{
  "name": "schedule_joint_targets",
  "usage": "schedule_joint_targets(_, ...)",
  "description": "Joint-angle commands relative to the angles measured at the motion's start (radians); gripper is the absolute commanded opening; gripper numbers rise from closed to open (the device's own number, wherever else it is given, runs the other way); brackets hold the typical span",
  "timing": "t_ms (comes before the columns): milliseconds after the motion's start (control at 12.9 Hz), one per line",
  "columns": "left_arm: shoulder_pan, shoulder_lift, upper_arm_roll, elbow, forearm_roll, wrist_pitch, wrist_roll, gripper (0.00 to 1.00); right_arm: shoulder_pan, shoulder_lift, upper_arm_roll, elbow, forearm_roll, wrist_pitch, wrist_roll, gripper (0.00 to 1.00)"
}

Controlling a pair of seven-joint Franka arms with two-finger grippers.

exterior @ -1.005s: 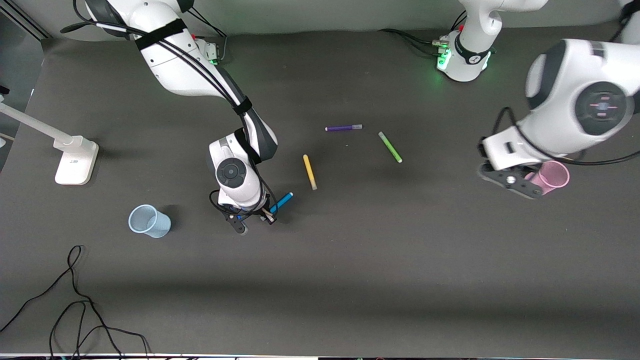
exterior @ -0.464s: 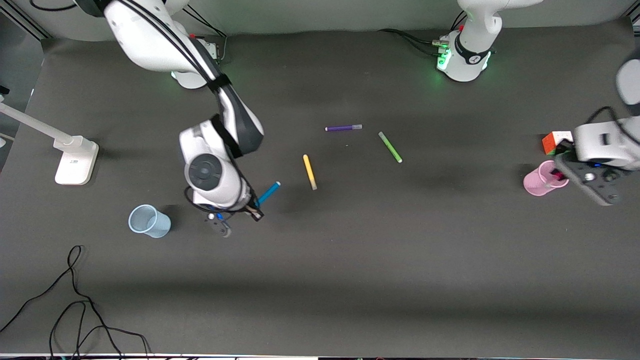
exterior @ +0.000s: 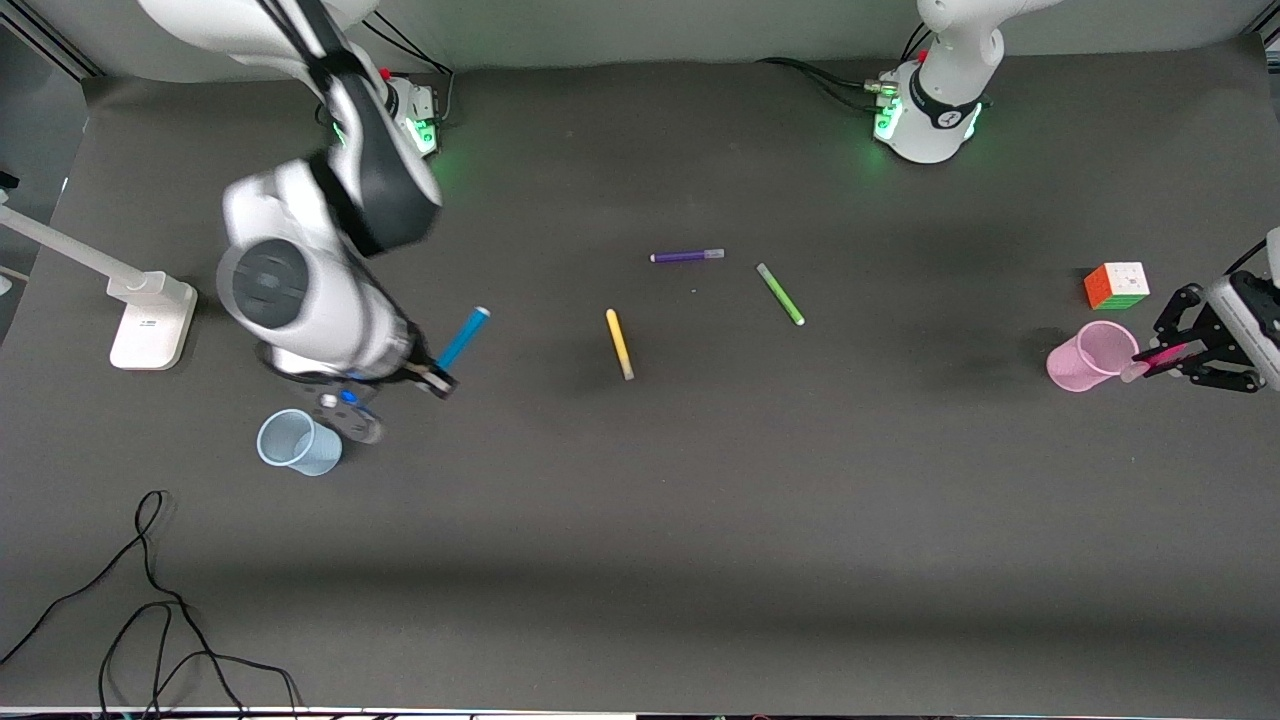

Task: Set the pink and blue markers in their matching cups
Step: 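Carry the blue marker toward the blue cup while the left gripper carries pink, then lower the markers into the matching cups and open both grippers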

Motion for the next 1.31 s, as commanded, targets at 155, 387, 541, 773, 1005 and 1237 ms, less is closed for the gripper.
schedule_joint_targets(155,0.098,0.072,-0.013,-0.050,-0.188,0.022,0.362,0.00,0.011,-0.196,-0.121,-0.176,-0.129,0.011,-0.257,0.00)
schedule_joint_targets(387,0.152,0.153,-0.013,-0.050,-0.292,0.000,0.591,0.00,0.011,-0.239,-0.244,-0.244,-0.149,0.100,-0.485,0.00)
schedule_joint_targets(541,0.196,0.205,-0.015,-0.053,-0.337,-0.041,0.683,0.00,0.012,-0.243,-0.316,-0.293,-0.151,0.213,-0.625,0.00)
schedule_joint_targets(773,0.253,0.254,-0.013,-0.055,-0.368,-0.124,0.740,0.00,0.011,-0.238,-0.383,-0.406,-0.151,0.452,-0.789,0.00)
schedule_joint_targets(1005,0.258,0.242,-0.015,-0.043,-0.368,-0.149,0.732,0.00,0.005,-0.186,-0.414,-0.469,-0.149,0.653,-0.874,0.00)
schedule_joint_targets(1237,0.244,0.219,-0.019,-0.021,-0.366,-0.158,0.687,0.00,0.003,-0.125,-0.425,-0.555,-0.149,0.912,-0.915,0.00)
